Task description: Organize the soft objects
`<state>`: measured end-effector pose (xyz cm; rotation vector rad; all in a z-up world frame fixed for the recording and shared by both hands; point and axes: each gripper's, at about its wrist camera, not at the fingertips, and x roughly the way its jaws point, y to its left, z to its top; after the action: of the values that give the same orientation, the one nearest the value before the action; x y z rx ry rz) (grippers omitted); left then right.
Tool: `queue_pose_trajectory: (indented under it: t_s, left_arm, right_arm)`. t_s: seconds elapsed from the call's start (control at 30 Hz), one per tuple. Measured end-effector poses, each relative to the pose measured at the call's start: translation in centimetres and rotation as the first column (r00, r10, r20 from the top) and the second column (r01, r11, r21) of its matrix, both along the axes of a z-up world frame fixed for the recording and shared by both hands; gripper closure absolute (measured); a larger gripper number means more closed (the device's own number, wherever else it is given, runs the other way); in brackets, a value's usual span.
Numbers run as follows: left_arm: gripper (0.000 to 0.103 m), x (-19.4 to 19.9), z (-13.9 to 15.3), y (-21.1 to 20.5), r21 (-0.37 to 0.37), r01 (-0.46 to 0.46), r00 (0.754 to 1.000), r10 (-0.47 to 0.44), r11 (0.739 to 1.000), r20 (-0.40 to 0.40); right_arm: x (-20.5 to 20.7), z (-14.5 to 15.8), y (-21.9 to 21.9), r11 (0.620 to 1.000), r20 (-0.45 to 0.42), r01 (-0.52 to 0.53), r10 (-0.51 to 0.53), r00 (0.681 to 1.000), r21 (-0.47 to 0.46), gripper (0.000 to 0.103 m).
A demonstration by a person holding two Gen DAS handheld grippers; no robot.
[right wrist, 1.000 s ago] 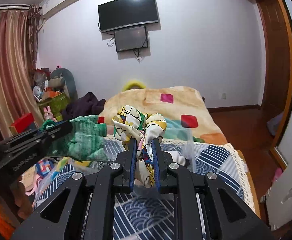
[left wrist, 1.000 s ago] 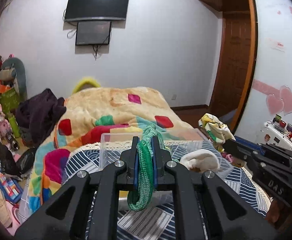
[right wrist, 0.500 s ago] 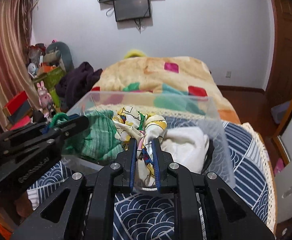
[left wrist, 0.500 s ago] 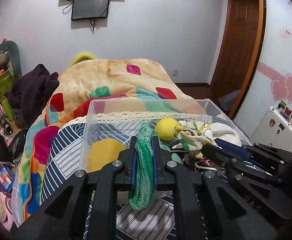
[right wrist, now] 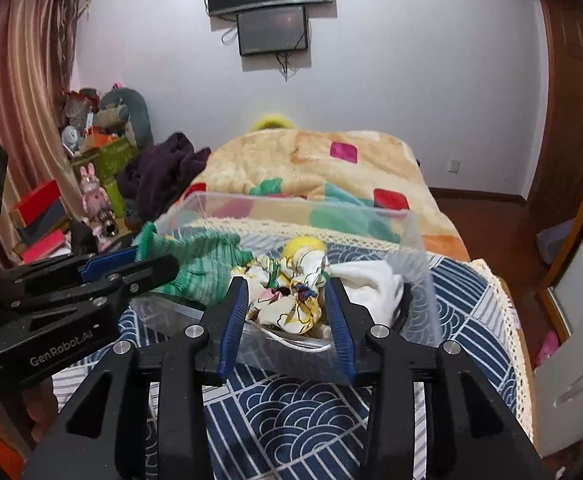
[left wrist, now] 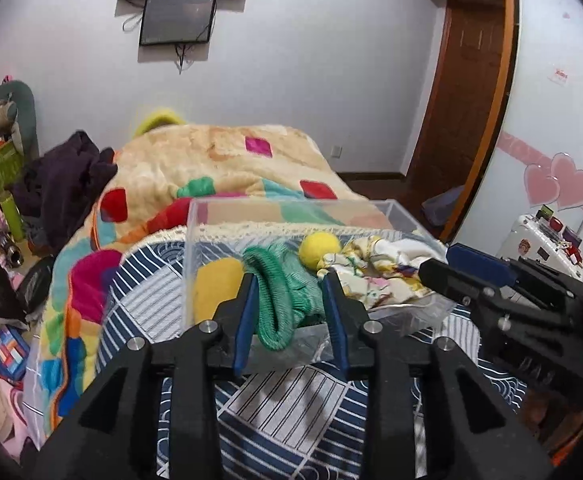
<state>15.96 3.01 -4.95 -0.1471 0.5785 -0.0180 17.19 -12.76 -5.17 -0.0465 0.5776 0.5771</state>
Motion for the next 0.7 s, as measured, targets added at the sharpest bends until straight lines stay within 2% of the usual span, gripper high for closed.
queue_pose_trajectory:
  t_s: [0.33,0.43,0.57,0.63,0.67,0.7]
  left_arm:
    - [0.067,-5.5,4.7,-1.3,0.047,-0.018,0.984,0.01,0.999,0.176]
    - [0.057,-7.1,5.8,-1.6,0.04,-0.017,0.974,0.008,0.999,0.224]
    - [0.052,-8.6,6.8,-1.9,0.046,-0.031,0.964,0.018,0.998,0.267]
    - [0.046,-9.1,7.0,-1.8,0.039,-0.032,0.96,0.02,0.999,0.278]
    - [0.039,-9.3,7.1,-1.8,0.037,-0.034,0.959,0.022,0.999,0.283]
    - [0.034,-9.6,7.2,-1.8,0.038,-0.04,0.956,0.027,0.999,0.293]
  right_arm:
    - [-2.9,3.8,-3.5,0.993,0.105,0.025,-0.037,0.994,0.113,0.065]
    - [-4.2,5.1,-4.3,0.989,0.146,0.023,-0.044,0.988,0.143,0.063]
    - [-5.8,6.3,-5.2,0.983,0.205,0.017,-0.054,0.977,0.182,0.048]
    - [-6.4,6.7,-5.3,0.982,0.226,0.012,-0.055,0.973,0.188,0.041]
    - [-6.6,6.9,-5.4,0.982,0.236,0.013,-0.059,0.97,0.19,0.037]
    - [-6.8,6.9,-5.4,0.981,0.245,0.016,-0.064,0.967,0.193,0.027]
